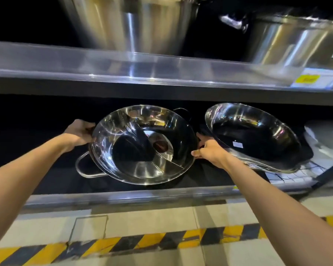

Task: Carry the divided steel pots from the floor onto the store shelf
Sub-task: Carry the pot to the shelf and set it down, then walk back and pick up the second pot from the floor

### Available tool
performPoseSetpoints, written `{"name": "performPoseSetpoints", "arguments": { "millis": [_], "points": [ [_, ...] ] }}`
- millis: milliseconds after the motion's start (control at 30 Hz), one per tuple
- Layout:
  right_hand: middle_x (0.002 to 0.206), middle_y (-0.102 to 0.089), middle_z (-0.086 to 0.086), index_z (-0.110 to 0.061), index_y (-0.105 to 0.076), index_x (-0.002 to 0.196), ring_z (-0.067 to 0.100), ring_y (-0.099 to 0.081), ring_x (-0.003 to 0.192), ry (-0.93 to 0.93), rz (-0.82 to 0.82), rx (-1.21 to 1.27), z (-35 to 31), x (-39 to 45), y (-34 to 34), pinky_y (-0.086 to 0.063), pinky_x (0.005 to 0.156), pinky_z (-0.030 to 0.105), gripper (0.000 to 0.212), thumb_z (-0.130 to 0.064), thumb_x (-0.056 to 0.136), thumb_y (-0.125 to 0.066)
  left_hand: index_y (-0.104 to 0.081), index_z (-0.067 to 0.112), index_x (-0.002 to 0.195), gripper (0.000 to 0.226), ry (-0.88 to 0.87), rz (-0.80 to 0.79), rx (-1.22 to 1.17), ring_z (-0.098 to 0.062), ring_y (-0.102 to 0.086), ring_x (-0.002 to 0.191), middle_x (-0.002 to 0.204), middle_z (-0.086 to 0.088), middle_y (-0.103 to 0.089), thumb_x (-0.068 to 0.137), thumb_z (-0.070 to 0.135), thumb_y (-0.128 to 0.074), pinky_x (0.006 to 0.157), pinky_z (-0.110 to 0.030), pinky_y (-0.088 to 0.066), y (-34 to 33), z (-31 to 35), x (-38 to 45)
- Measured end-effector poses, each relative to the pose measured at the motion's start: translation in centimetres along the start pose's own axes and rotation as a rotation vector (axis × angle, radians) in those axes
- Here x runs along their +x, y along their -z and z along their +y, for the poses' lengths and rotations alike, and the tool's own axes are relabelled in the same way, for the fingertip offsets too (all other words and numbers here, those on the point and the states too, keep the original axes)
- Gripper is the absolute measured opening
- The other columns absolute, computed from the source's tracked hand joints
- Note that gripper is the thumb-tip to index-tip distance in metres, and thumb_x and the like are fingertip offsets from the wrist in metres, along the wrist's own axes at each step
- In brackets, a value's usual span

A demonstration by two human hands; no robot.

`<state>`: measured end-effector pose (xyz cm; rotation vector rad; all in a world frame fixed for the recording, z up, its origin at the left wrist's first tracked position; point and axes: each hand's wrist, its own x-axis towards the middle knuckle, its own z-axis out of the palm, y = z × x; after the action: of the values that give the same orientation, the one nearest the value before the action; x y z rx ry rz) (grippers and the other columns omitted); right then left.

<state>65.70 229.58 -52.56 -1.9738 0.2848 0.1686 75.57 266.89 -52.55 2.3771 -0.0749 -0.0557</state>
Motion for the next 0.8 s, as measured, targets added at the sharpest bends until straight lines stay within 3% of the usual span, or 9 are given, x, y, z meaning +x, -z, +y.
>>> {"name": "performPoseSetpoints", "arguments": {
  "millis": [167, 233, 300, 367, 467, 533, 600, 700, 800],
  "points": [
    [0.105, -0.047, 0.01, -0.014, -0.023, 0.147, 0.023, -0.051, 0.098, 0.0, 0.009, -0.15, 1.1, 2.8, -1.2, -0.047, 0.101, 0.041, 0.078, 0.006, 0.082, -0.063, -0.062, -0.006, 0.103, 0.028, 0.055, -0.041, -0.026, -0.021, -0.052, 0.096, 0.096, -0.008, -0.059, 0.075, -0.006, -0.067, 0.099, -0.039, -0.041, -1.6, -1.3, 2.6],
    [0.105, -0.048, 0.011, -0.013, -0.023, 0.147, 0.023, -0.05, 0.095, 0.008, 0.028, -0.187, 1.7, 3.4, -1.6, -0.048, 0.099, 0.039, 0.077, 0.005, 0.083, -0.063, -0.057, -0.01, 0.11, 0.032, 0.099, -0.06, -0.099, -0.021, -0.05, 0.1, 0.101, -0.01, -0.056, 0.079, -0.009, -0.062, 0.106, -0.038, -0.037, -2.2, -1.3, 3.0],
    [0.103, -0.047, 0.013, -0.01, -0.021, 0.147, 0.024, -0.049, 0.091, 0.01, 0.05, -0.142, 2.1, 3.9, -1.5, -0.05, 0.09, 0.036, 0.077, 0.007, 0.084, -0.061, -0.054, -0.011, 0.114, 0.036, 0.109, -0.062, -0.119, -0.026, -0.052, 0.106, 0.108, -0.015, -0.058, 0.079, -0.009, -0.062, 0.109, -0.049, -0.037, -2.7, -1.4, 3.3],
    [0.105, -0.045, 0.014, -0.01, -0.019, 0.147, 0.026, -0.05, 0.092, -0.002, 0.051, -0.073, 2.3, 4.2, -1.2, -0.049, 0.097, 0.04, 0.076, 0.008, 0.085, -0.059, -0.057, -0.008, 0.112, 0.035, 0.103, -0.058, -0.097, -0.036, -0.054, 0.113, 0.116, -0.023, -0.061, 0.078, -0.007, -0.064, 0.106, -0.054, -0.039, -3.2, -1.3, 3.4],
    [0.109, -0.043, 0.015, -0.014, -0.019, 0.147, 0.029, -0.053, 0.094, -0.028, -0.023, 0.019, 2.1, 4.1, -0.9, -0.048, 0.098, 0.043, 0.074, 0.009, 0.086, -0.055, -0.054, -0.003, 0.119, 0.037, 0.121, -0.062, -0.063, -0.036, -0.05, 0.12, 0.124, -0.021, -0.057, 0.083, 0.0, -0.06, 0.11, -0.049, -0.036, -3.6, -1.2, 3.3],
    [0.115, -0.044, 0.015, -0.017, -0.017, 0.148, 0.03, -0.053, 0.097, -0.07, -0.052, 0.064, 1.8, 3.8, -0.9, -0.047, 0.099, 0.045, 0.073, 0.005, 0.089, -0.054, -0.041, 0.0, 0.132, 0.05, 0.132, -0.075, -0.073, -0.034, -0.044, 0.128, 0.135, -0.018, -0.05, 0.086, 0.008, -0.058, 0.113, -0.046, -0.032, -3.4, -1.0, 3.0],
    [0.133, -0.043, 0.016, -0.018, -0.016, 0.148, 0.03, -0.051, 0.112, -0.12, 0.01, -0.146, 1.3, 3.1, -1.1, -0.041, 0.103, 0.043, 0.068, -0.011, 0.092, -0.054, -0.027, 0.004, 0.14, 0.06, 0.18, -0.043, -0.107, -0.032, -0.037, 0.134, 0.146, -0.017, -0.038, 0.089, 0.017, -0.056, 0.116, -0.044, -0.028, -2.4, -0.8, 1.8],
    [0.146, -0.033, 0.02, -0.009, -0.033, 0.141, 0.037, -0.046, 0.125, -0.083, 0.194, -0.679, -0.4, 0.3, -2.1, -0.041, 0.105, 0.043, 0.052, -0.025, 0.095, -0.047, -0.036, 0.004, 0.137, 0.051, 0.272, 0.05, 0.002, -0.037, -0.044, 0.129, 0.142, -0.021, -0.044, 0.091, 0.021, -0.052, 0.11, -0.042, -0.035, 0.5, -0.8, -3.2],
    [0.131, -0.049, 0.018, -0.006, -0.047, 0.131, 0.034, -0.051, 0.118, 0.022, 0.004, -0.717, -5.0, -4.3, -5.0, -0.043, 0.1, 0.039, 0.038, -0.019, 0.096, -0.043, -0.049, -0.003, 0.126, 0.04, 0.411, 0.05, 0.017, -0.04, -0.052, 0.12, 0.128, -0.027, -0.056, 0.092, 0.017, -0.049, 0.103, -0.044, -0.039, 4.8, -1.0, -11.3]
  ]
}}
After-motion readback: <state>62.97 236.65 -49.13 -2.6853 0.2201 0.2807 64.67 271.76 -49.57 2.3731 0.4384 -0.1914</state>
